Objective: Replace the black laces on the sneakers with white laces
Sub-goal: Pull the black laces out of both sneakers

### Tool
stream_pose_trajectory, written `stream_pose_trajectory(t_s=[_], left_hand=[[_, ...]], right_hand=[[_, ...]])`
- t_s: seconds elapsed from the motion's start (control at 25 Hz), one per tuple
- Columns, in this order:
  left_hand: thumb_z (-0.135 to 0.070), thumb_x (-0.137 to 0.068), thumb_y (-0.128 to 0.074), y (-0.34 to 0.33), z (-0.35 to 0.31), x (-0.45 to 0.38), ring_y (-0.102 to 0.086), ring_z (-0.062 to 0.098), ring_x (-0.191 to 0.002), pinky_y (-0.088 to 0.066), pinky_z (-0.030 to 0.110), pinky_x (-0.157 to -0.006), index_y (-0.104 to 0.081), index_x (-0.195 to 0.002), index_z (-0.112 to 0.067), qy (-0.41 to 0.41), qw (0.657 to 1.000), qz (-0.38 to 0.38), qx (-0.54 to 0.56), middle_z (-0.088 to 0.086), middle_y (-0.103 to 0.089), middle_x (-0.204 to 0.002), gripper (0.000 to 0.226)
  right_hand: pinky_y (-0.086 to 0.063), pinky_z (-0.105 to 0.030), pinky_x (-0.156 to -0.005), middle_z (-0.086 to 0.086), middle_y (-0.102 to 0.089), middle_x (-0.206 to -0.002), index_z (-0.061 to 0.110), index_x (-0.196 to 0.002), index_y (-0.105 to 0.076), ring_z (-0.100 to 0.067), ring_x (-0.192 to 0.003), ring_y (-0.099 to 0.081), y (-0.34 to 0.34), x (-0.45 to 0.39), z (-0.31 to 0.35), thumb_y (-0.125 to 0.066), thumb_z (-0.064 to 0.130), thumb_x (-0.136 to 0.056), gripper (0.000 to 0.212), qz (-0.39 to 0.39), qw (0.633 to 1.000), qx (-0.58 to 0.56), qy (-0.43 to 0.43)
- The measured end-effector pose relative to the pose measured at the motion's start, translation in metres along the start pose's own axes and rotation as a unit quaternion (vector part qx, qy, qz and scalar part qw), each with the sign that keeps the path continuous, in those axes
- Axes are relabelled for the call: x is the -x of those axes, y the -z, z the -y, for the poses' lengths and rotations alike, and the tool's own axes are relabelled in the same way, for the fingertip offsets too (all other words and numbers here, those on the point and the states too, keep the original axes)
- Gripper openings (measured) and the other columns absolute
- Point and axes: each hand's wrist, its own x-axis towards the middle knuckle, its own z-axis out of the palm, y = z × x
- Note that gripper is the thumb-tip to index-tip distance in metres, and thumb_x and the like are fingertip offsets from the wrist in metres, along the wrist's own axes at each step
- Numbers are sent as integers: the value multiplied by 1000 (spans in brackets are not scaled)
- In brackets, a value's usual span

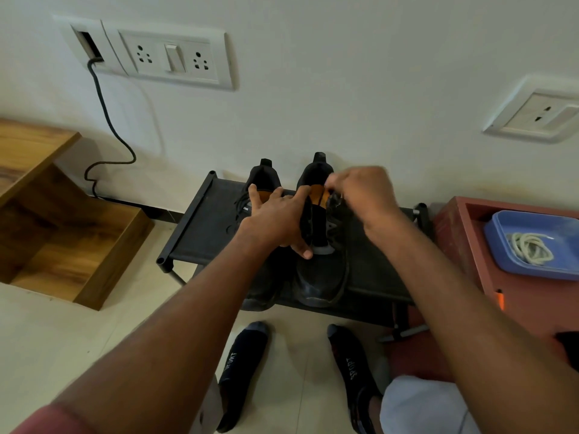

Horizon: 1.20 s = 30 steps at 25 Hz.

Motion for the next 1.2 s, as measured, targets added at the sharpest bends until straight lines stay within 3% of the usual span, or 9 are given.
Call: stream_pose_trajectory(t_s=[0.12, 0.24, 0.32, 0.4, 0.6, 0.76, 0.92, 1.04, 1.2], left_hand=[[-54, -66, -92, 0, 1, 0, -4, 31, -161, 20, 75, -111, 1, -164, -28, -4, 1000, 3, 4, 5, -37, -166, 137], [-55, -66, -91, -2, 3, -1, -3, 30, -161, 19, 75, -112, 3, -163, -30, -6, 1000, 0, -1, 4, -37, -166, 138], [-56, -66, -91, -3, 3, -2, -4, 30, -161, 19, 75, -112, 3, -163, -30, -6, 1000, 1, 0, 3, -39, -165, 137], [-56, -66, -91, -4, 3, -2, -5, 30, -160, 19, 75, -112, 2, -163, -31, -1, 1000, 0, -4, 2, -40, -164, 137], [-54, -65, -92, -4, 1, 1, -6, 29, -160, 19, 74, -112, -2, -163, -30, 3, 1000, -11, 7, 4, -42, -162, 135], [-55, -65, -92, -3, 2, 1, -5, 29, -160, 18, 75, -113, 0, -163, -29, -1, 1000, -6, 7, 4, -42, -162, 137], [-55, -65, -92, -3, 2, 0, -5, 28, -161, 18, 75, -113, 0, -163, -30, -1, 1000, -2, 1, 2, -42, -163, 137], [-57, -65, -91, -3, 3, -1, -5, 28, -161, 19, 74, -112, 1, -163, -31, 2, 1000, 5, -3, 1, -42, -163, 137], [-57, -66, -91, -3, 2, 1, -5, 28, -161, 18, 75, -112, 1, -163, -32, 4, 1000, 4, 0, 1, -43, -162, 136]], right_hand=[[-43, -27, -62, -1, -75, -87, 17, -83, -68, -16, -79, -66, 14, 0, 11, -58, 21, -100, 20, 114, 960, -250, -60], [-49, -23, -67, 6, -72, -85, 21, -93, -72, -8, -73, -66, 1, -2, -8, -68, 30, -99, 13, 141, 984, 99, 44], [-58, -32, -79, 6, -71, -94, 24, -105, -76, -11, -83, -68, -11, -1, -24, -74, 35, -95, 15, 167, 915, 349, 117], [-61, -41, -83, 3, -73, -96, 27, -108, -79, -17, -86, -69, -17, -2, -33, -73, 34, -95, 15, 191, 891, 398, 106], [-49, -31, -66, 0, -72, -83, 11, -84, -77, -20, -76, -67, -8, -9, -10, -70, 20, -89, 12, -13, 997, 17, -72], [-43, -33, -72, 1, -74, -83, 22, -80, -61, -17, -81, -76, 16, -8, 4, -53, 17, -96, 18, -7, 926, -333, -178], [-54, -34, -74, 2, -72, -85, 18, -90, -72, -16, -77, -69, 0, -5, -8, -69, 25, -95, 9, 69, 995, 67, 29], [-59, -39, -84, 2, -72, -103, 27, -102, -79, -19, -92, -69, -14, -1, -23, -79, 28, -91, 12, 142, 925, 331, 122], [-59, -39, -76, 0, -70, -89, 20, -98, -81, -20, -80, -67, -14, 4, -23, -78, 32, -92, 13, 153, 903, 386, 110]])
